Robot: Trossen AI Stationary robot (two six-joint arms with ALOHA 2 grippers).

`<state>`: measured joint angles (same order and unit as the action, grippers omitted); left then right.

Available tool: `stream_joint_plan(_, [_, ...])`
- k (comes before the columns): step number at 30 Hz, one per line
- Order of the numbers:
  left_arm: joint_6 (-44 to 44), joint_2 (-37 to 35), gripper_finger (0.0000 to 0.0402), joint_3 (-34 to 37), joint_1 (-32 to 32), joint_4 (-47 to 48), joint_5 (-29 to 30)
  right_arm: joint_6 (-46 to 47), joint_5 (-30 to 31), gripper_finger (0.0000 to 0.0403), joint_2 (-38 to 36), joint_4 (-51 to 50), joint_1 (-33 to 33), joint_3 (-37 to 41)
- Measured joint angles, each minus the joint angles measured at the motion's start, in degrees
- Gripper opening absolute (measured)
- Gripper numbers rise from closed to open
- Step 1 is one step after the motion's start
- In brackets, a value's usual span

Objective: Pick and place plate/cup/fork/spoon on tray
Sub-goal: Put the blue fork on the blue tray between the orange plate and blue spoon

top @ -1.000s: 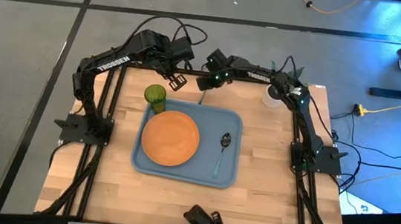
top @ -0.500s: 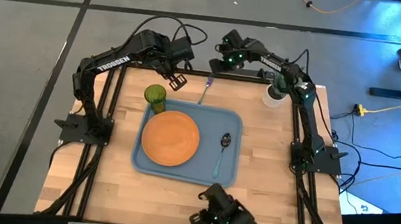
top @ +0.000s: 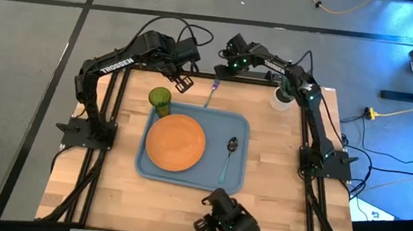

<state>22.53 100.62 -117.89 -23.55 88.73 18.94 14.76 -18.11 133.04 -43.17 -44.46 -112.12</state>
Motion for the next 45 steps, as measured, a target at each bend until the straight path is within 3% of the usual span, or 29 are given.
stream_joint_plan(45, [1.26, 0.0, 0.0, 0.0, 0.0, -0.09, -0.2, 1.51, 0.46, 0.0088, 3.88, 7.55, 0.3, -0.02])
